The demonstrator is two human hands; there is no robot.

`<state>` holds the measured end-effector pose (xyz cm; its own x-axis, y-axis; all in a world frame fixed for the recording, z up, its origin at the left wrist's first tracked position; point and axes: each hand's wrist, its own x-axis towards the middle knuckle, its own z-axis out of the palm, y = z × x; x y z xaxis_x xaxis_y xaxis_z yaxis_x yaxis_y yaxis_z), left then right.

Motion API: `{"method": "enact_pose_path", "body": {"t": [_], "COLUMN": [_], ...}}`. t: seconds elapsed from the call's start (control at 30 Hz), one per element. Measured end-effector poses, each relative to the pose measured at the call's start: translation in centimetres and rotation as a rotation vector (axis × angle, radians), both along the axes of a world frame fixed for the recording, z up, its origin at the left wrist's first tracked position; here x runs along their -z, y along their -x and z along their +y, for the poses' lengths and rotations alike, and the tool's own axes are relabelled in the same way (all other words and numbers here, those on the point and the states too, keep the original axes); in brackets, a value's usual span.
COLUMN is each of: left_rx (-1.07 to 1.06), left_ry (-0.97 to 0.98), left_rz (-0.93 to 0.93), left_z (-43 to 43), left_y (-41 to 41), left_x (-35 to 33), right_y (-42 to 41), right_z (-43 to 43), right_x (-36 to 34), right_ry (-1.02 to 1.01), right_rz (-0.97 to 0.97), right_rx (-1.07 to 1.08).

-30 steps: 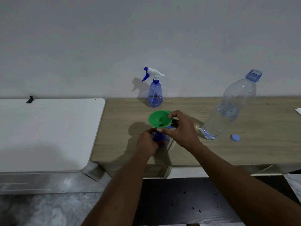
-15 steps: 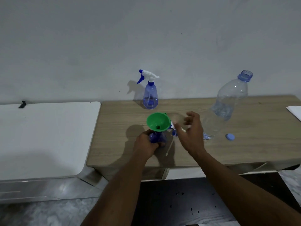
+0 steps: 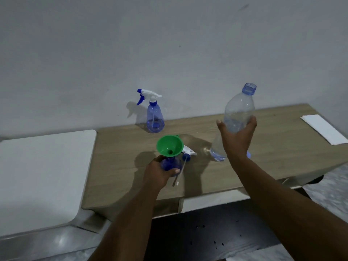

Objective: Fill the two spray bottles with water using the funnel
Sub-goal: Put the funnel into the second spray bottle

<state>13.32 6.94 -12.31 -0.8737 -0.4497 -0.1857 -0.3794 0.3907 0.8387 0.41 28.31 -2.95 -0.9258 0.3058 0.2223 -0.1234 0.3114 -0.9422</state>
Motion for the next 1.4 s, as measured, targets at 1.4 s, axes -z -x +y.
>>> {"method": "enact_pose_path", "body": {"t": [1.4], "left_rx": [-0.029], "left_ry": [-0.019], "left_rz": [-0.043], "left_z": [-1.5], "left_y": [-0.9], "left_x": [-0.5], "right_y": [2.8], "right_z": [-2.1], "right_x": [-6.2], "right_ry": [-0.66], "right_rz": [-0.141], "right_rx": [-0.974]}}
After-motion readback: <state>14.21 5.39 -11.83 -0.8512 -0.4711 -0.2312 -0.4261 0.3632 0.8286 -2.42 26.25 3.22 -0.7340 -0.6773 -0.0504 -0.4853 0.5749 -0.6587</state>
